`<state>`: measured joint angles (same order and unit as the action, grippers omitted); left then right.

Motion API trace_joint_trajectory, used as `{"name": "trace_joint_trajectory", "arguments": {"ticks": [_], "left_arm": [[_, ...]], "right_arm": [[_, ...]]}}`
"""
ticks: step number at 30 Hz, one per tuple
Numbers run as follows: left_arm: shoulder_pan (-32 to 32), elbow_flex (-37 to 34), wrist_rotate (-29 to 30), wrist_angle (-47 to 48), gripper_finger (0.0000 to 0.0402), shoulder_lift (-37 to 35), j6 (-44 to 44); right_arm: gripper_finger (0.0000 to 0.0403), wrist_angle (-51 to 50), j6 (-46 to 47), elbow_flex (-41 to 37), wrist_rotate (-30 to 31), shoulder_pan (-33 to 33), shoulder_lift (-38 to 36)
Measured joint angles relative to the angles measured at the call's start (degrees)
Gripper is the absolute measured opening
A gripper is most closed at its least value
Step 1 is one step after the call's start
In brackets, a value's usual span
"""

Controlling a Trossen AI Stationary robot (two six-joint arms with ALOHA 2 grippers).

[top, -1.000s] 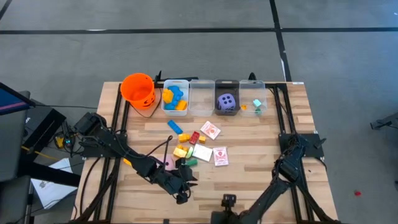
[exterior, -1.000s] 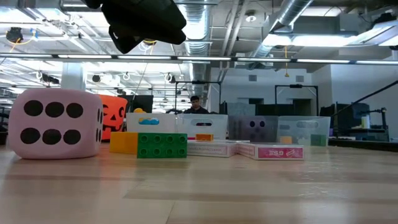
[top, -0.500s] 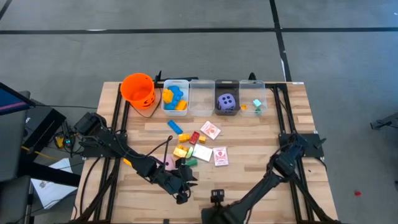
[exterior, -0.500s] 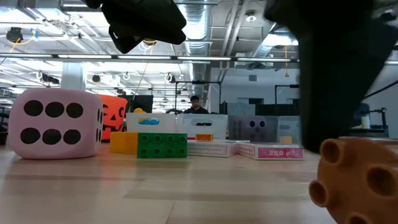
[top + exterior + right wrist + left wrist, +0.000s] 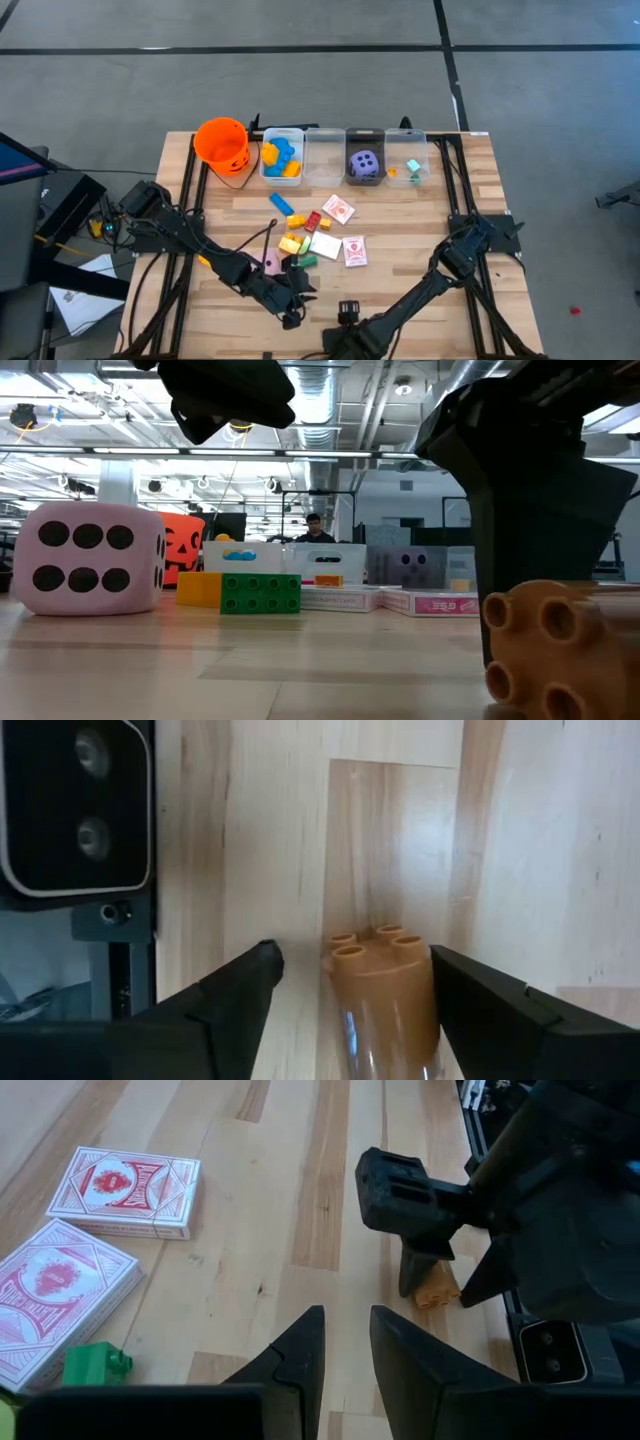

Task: Pick & Place Toys
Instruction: Put the brown game piece into the right transparent bin

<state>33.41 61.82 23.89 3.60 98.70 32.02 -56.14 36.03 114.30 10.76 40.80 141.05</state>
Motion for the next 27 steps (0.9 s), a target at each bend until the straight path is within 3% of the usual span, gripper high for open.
{"name": "trace_joint_trajectory", "arguments": {"ticks": [5,11,15,21,27], "left_arm": [[-0.02,0.00,0.01,0.00,0.0076,0.00,0.01],[-0.02,0.00,0.01,0.00,0.0076,0.02,0.01],[-0.04,0.00,0.01,0.00,0.0076,0.02,0.01],[-0.07,0.00,0.01,-0.01,0.0076,0.02,0.01],[-0.35,0.02,-0.01,1.34,0.0076,-1.90,0.01]], "right_arm": [[0.0221,0.30,0.04,-0.05,-0.53,0.01,0.02],[0.0134,0.55,1.04,-0.19,-0.76,0.20,-0.47],[0.0135,0.38,1.07,-0.52,0.16,0.46,-2.40],[0.0135,-7.89,1.35,-0.83,2.97,1.60,-9.24],[0.0135,-22.27,9.80,-0.72,14.45,3.59,-18.62]]}}
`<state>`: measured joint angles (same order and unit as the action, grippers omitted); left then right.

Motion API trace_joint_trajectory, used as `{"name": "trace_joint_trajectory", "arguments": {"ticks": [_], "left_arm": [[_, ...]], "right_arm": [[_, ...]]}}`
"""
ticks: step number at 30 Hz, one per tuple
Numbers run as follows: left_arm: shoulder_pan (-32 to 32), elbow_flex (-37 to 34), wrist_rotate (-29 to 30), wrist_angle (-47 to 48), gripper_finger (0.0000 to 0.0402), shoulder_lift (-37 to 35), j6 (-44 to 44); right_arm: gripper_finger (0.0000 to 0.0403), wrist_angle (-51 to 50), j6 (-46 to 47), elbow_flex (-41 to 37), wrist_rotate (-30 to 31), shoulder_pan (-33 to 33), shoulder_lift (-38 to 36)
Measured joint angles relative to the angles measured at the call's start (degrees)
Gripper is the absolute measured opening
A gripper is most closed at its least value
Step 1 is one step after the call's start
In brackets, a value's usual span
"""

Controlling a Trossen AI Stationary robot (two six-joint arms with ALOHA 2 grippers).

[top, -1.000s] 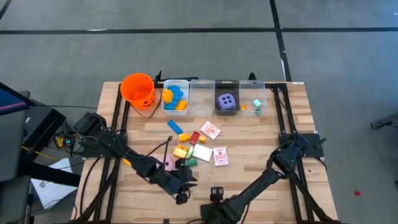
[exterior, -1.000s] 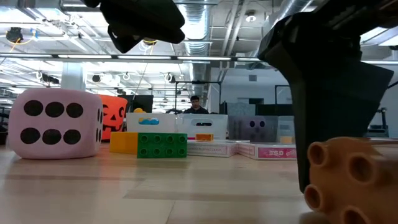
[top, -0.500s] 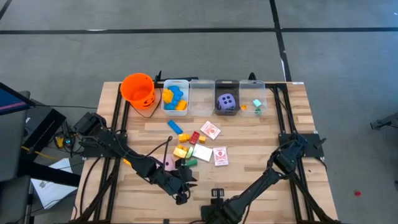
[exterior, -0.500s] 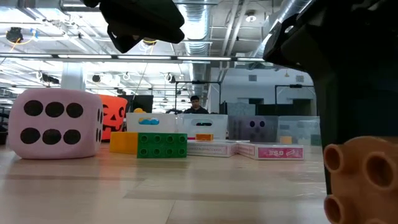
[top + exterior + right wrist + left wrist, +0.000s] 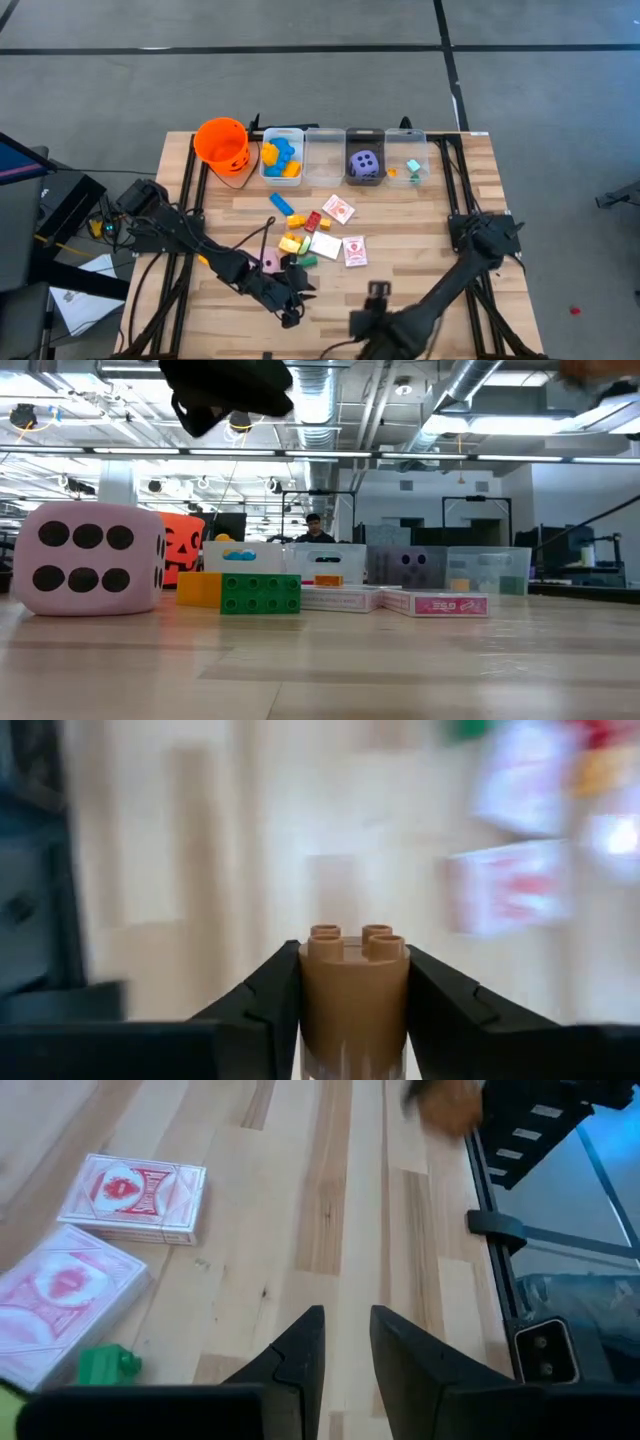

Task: Pick & Place Toys
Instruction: Put the brown game piece into the right transparent bin

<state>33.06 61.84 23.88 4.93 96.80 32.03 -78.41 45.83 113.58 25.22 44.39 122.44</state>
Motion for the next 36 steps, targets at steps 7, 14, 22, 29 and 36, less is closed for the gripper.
{"name": "trace_joint_trajectory", "arguments": {"ticks": [7,14,22,29,36], "left_arm": [[-1.16,0.02,2.69,4.01,0.0076,-7.66,-11.27],[-3.60,0.07,13.52,6.71,0.0076,-16.34,-22.57],[-7.33,0.02,21.12,10.99,0.0076,-21.43,-22.84],[-10.22,0.02,21.07,10.90,0.0076,-21.77,-22.82],[-12.27,0.02,20.67,10.53,0.0076,-21.77,-21.01]], "right_arm": [[0.0135,-10.60,11.38,-2.03,27.20,1.32,-12.32],[0.0135,-11.11,17.50,-20.52,42.17,-6.46,-27.92],[0.0135,-4.34,24.63,-52.24,42.33,-26.30,-49.84],[0.0135,35.49,-1.89,-77.32,32.20,-43.05,-68.69],[0.0136,64.99,-22.11,-90.33,19.76,-60.19,-75.72]]}}
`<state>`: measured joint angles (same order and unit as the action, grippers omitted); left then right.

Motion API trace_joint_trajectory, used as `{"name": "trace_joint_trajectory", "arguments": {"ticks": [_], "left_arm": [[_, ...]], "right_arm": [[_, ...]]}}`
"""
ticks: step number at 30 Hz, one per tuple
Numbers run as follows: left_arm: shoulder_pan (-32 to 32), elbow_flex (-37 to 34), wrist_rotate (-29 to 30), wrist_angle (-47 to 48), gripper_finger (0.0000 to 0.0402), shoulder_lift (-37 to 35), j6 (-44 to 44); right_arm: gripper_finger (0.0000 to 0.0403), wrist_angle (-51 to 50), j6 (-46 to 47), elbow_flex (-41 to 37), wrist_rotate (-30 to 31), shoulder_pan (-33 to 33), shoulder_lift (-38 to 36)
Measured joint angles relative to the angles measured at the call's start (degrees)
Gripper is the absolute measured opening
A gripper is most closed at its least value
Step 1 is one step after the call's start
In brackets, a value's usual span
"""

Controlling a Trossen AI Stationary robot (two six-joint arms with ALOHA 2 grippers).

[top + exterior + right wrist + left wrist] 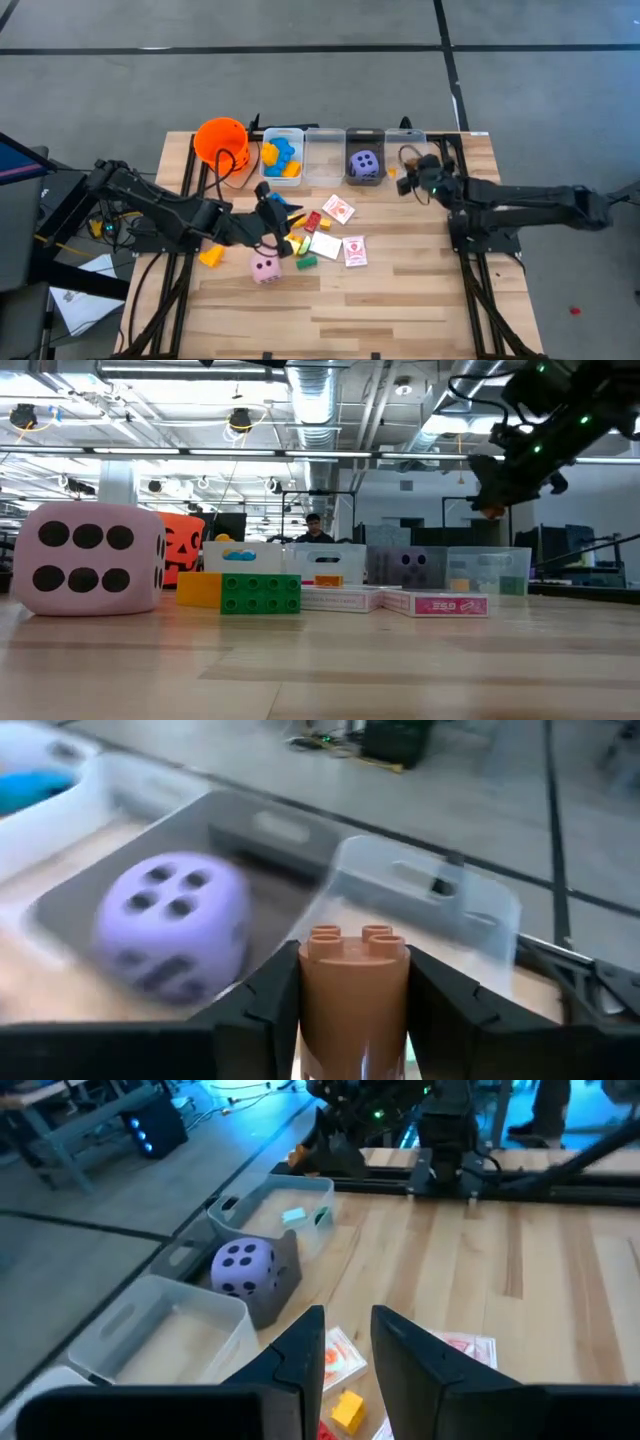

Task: Pick & Place Toys
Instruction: Put the brown game piece into the right transparent bin, then put the top right big yellow game piece into the white bin

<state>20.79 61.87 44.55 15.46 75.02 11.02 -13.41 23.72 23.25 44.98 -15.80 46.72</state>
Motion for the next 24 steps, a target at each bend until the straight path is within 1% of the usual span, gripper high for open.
{"name": "trace_joint_trajectory", "arguments": {"ticks": [2,5,9,11,13,16,19,21,24], "left_arm": [[-0.03,0.00,-0.38,-0.13,0.0076,0.00,2.42],[0.01,0.00,-0.47,-0.13,0.0076,0.00,4.66],[0.01,0.00,-0.47,-0.13,0.0076,0.00,5.87],[-0.04,0.00,-0.47,-0.13,0.0076,0.00,5.86],[-0.76,0.00,-0.51,-0.11,0.0076,0.00,5.82],[-1.98,-0.01,-0.46,-0.10,0.0076,0.00,5.82],[-3.37,-0.01,-0.43,-0.20,0.0076,0.63,5.43],[-4.04,-0.09,-0.63,0.33,0.0076,1.57,1.07],[-5.23,-0.07,-2.09,0.01,0.0082,3.81,-6.15]], "right_arm": [[0.0153,0.64,-0.18,-0.40,-1.01,-4.56,-0.17],[0.0208,0.77,-0.36,-0.40,-3.56,-10.34,-0.17],[0.0283,2.19,-4.31,-0.40,-12.23,-15.71,-0.06],[0.0316,4.21,-5.69,-0.40,-16.82,-17.28,-0.06],[0.0344,6.49,-5.77,-0.40,-19.85,-17.87,-0.08],[0.0373,9.11,-6.45,-0.40,-25.77,-16.12,-0.22],[0.0387,11.19,-8.68,-0.38,-32.44,-11.25,-0.24],[0.0389,12.05,-10.58,-0.38,-34.82,-6.96,-0.22],[0.0388,13.39,-13.50,-0.38,-35.98,0.30,-0.24]]}}
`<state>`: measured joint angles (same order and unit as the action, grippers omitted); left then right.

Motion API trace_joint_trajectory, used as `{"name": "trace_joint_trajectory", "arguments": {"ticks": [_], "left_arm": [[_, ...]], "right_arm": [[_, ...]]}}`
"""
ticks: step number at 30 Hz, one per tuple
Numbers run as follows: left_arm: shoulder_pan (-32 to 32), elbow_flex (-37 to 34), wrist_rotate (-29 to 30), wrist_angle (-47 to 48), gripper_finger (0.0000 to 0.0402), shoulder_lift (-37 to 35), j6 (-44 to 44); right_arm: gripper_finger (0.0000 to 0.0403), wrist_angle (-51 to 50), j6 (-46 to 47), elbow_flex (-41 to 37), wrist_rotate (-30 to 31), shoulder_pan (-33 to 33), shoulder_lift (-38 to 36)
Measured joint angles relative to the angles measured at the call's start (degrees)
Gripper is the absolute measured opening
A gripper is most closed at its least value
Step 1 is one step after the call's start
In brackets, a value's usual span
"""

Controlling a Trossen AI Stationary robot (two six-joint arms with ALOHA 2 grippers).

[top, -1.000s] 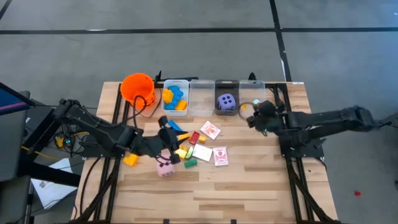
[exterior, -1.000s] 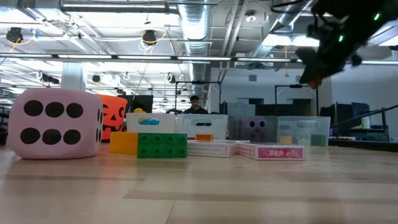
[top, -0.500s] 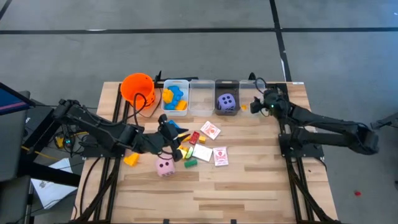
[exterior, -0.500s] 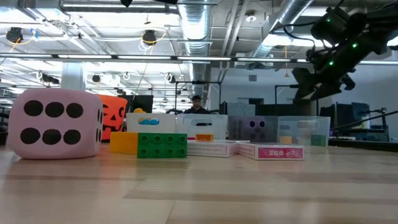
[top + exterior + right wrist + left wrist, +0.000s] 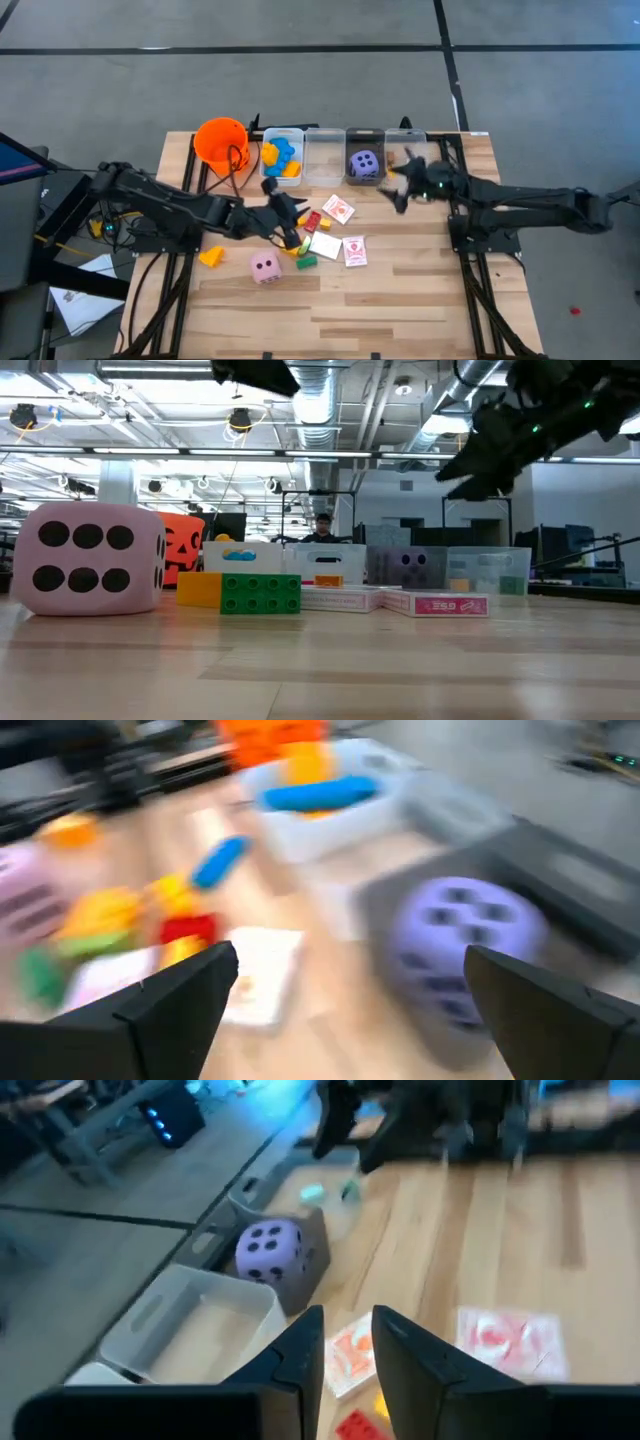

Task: Pick & Place Toys
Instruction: Put the top right big yellow game piece into the white bin

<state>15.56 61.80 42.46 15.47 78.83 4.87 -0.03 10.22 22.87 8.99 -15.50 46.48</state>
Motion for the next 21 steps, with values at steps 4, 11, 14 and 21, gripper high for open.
{"name": "trace_joint_trajectory", "arguments": {"ticks": [4,11,14,21], "left_arm": [[-2.52,0.00,-4.77,-2.39,0.0110,3.71,-2.68],[-7.47,-0.03,-5.64,-1.29,0.0208,10.31,7.89],[-9.68,1.15,-13.10,8.35,0.0249,10.31,12.77],[-12.91,3.87,-30.36,22.13,0.0304,7.72,24.38]], "right_arm": [[0.0383,1.44,-0.80,0.00,1.11,8.05,0.51],[0.0382,4.53,-1.23,0.04,4.65,14.58,2.64],[0.0382,4.84,-1.17,0.04,5.58,15.64,4.21],[0.0382,9.44,-0.79,0.12,6.08,16.24,10.60]]}}
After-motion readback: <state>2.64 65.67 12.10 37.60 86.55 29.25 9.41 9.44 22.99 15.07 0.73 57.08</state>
